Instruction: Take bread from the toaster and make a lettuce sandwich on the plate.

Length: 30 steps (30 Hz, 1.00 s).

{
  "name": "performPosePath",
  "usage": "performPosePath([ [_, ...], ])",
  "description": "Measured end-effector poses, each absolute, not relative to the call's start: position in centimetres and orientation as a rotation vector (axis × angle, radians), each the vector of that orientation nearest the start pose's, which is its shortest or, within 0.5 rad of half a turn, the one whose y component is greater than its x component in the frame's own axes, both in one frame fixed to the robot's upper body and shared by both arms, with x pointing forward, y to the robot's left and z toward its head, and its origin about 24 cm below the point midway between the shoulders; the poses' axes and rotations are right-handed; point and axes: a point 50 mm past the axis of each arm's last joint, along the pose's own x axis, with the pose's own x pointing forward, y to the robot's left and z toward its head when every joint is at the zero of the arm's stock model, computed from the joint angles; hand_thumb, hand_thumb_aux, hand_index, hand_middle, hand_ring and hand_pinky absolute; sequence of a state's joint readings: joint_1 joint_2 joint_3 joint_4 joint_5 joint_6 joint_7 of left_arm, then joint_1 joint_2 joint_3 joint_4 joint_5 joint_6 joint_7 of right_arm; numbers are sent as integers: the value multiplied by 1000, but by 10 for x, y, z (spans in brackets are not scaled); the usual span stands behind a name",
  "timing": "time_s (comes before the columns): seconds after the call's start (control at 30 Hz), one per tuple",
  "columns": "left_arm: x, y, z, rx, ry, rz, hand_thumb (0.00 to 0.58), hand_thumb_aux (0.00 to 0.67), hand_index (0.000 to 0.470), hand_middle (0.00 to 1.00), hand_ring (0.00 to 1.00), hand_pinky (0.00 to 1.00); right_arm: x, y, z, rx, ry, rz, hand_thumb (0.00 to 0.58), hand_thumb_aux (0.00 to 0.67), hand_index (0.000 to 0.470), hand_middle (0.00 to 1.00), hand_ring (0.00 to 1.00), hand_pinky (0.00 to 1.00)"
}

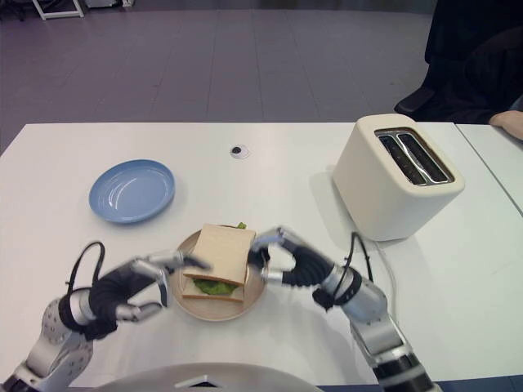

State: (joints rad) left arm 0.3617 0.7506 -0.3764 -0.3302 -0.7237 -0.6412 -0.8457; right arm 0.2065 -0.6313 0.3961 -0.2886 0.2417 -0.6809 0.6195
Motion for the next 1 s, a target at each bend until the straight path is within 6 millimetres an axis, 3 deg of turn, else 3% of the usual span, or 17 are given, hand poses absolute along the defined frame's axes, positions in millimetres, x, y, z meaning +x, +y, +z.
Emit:
performPosePath([
  [0.1,124,161,77,-79,-290,-1220,580,670,470,1000,1000,1000,123,-127,80,-240,-427,1397,580,670,470,1000,1000,1000],
  [0.2,110,160,60,17,-188,-1279,580,670,470,1000,1000,1000,122,-134,72,-282,-363,1461,580,670,470,1000,1000,1000],
  [0.27,107,159,34,175,-55,-1294,580,670,470,1000,1000,1000,122,-133,60,-361,-310,1492,580,670,470,1000,1000,1000],
  [0.3,109,159,20,264,0,-1278,580,670,470,1000,1000,1000,123,-130,52,-422,-291,1504,580,670,470,1000,1000,1000],
  [0.37,130,147,12,385,-59,-1170,580,670,470,1000,1000,1000,126,-120,28,-577,-240,1506,580,670,470,1000,1000,1000],
  [0.6,189,118,8,660,-227,-950,580,670,470,1000,1000,1000,181,-109,18,-807,-340,1142,580,670,470,1000,1000,1000],
  [0.77,235,110,5,772,-250,-756,580,670,470,1000,1000,1000,241,-124,15,-958,-289,734,580,670,470,1000,1000,1000],
  [0.9,254,102,2,777,-258,-689,580,670,470,1000,1000,1000,259,-129,13,-984,-278,615,580,670,470,1000,1000,1000],
  [0.93,256,101,2,771,-260,-686,580,670,470,875,875,875,261,-129,12,-982,-278,599,580,670,470,1000,1000,1000],
  [0.97,256,101,2,752,-262,-683,580,670,470,612,612,612,263,-130,12,-982,-282,587,580,670,470,1000,1000,1000],
  [1.0,255,102,2,719,-271,-681,516,447,313,235,235,235,264,-131,15,-971,-296,575,574,602,422,1000,1000,1000],
])
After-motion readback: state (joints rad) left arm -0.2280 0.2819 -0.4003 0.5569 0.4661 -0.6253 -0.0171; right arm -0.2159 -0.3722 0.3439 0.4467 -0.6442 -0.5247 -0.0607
